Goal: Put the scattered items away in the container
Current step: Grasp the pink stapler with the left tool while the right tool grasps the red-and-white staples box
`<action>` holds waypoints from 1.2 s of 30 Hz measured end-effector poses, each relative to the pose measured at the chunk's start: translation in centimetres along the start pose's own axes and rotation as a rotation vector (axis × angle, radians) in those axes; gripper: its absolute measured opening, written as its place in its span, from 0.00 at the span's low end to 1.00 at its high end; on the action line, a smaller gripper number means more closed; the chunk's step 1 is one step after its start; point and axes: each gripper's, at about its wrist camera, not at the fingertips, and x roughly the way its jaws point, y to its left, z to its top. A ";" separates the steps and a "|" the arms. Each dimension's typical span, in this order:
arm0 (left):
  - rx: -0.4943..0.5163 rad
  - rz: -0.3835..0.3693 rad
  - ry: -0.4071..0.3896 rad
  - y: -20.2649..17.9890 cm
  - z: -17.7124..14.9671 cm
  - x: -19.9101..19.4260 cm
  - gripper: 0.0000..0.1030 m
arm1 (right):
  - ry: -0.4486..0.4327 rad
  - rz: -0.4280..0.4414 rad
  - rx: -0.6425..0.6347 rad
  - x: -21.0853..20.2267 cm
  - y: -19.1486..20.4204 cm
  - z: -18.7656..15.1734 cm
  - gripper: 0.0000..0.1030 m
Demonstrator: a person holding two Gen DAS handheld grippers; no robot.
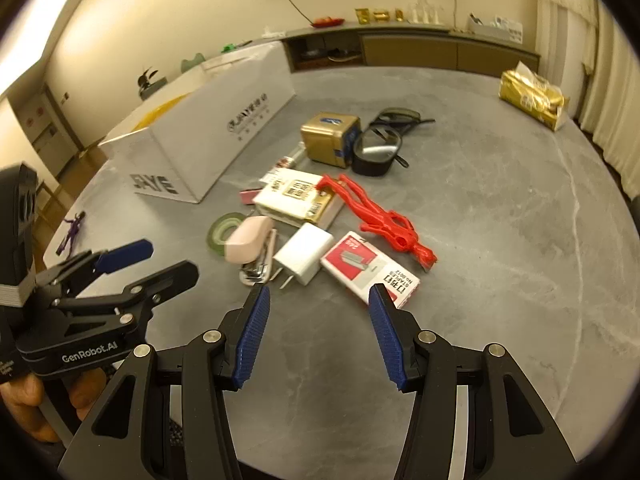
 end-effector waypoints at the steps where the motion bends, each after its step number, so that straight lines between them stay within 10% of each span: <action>1: -0.006 -0.002 0.010 0.3 0.0 0.4 0.75 | 0.008 0.000 0.009 0.4 -0.2 0.1 0.53; 16: -0.009 -0.160 0.042 -2.0 2.3 3.6 0.74 | 0.062 -0.006 0.010 3.9 -2.1 1.2 0.52; 21: 0.002 -0.124 0.069 -2.3 2.6 5.4 0.29 | 0.089 0.061 0.050 3.4 -3.2 1.1 0.34; 27: -0.030 -0.169 0.085 -1.5 2.5 6.1 0.32 | 0.062 0.017 -0.027 3.7 -1.9 1.2 0.56; 36: 0.033 -0.167 0.069 -2.1 2.7 7.4 0.27 | 0.024 -0.125 -0.199 5.1 -0.5 1.4 0.57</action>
